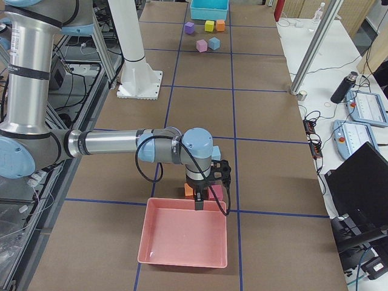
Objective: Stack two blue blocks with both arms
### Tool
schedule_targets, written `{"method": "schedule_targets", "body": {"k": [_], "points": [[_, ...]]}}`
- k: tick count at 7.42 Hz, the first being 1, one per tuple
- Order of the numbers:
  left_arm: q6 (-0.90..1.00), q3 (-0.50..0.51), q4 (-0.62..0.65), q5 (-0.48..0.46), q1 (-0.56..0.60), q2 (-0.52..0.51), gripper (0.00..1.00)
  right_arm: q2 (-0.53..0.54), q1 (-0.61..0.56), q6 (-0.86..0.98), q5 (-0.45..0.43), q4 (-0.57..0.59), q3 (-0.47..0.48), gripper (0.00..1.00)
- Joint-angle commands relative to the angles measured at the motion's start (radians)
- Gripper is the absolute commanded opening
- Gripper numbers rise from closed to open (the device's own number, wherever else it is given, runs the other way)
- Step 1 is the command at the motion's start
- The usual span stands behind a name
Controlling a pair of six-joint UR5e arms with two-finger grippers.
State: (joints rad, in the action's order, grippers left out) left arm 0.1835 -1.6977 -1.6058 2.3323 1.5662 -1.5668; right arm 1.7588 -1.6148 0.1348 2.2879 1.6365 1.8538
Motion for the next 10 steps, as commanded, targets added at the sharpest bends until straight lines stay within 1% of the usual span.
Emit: {"method": "schedule_targets", "body": {"k": [1, 2, 3, 4, 5, 7, 8, 9, 10], "points": [[-0.001, -0.003, 0.001, -0.001, 0.0, 0.004, 0.98, -0.013, 0.033, -0.003, 0.135, -0.081, -0.001, 1.0], [-0.002, 0.0, 0.001, -0.001, 0.0, 0.004, 0.98, -0.03, 0.08, -0.079, 0.194, -0.125, -0.001, 1.0], [-0.002, 0.003, 0.001, 0.001, 0.0, 0.004, 0.98, -0.03, 0.155, -0.259, 0.199, -0.23, 0.001, 1.0], [-0.002, 0.004, 0.001, 0.001, 0.0, 0.005, 0.98, -0.029, 0.229, -0.371, 0.156, -0.33, -0.004, 1.0], [-0.002, 0.004, 0.001, 0.001, 0.0, 0.008, 0.98, -0.036, 0.31, -0.435, 0.101, -0.361, -0.004, 1.0], [-0.001, 0.004, 0.0, 0.001, 0.0, 0.013, 0.98, -0.109, 0.451, -0.597, -0.014, -0.362, -0.004, 1.0], [-0.001, 0.004, 0.001, 0.001, -0.002, 0.014, 0.98, -0.133, 0.525, -0.659, -0.084, -0.363, -0.004, 1.0], [-0.001, 0.004, 0.0, 0.001, 0.0, 0.014, 0.98, -0.153, 0.577, -0.685, -0.134, -0.363, -0.005, 1.0], [-0.001, 0.004, 0.0, 0.001, 0.0, 0.014, 0.98, -0.153, 0.599, -0.681, -0.14, -0.365, -0.019, 1.0]]}}
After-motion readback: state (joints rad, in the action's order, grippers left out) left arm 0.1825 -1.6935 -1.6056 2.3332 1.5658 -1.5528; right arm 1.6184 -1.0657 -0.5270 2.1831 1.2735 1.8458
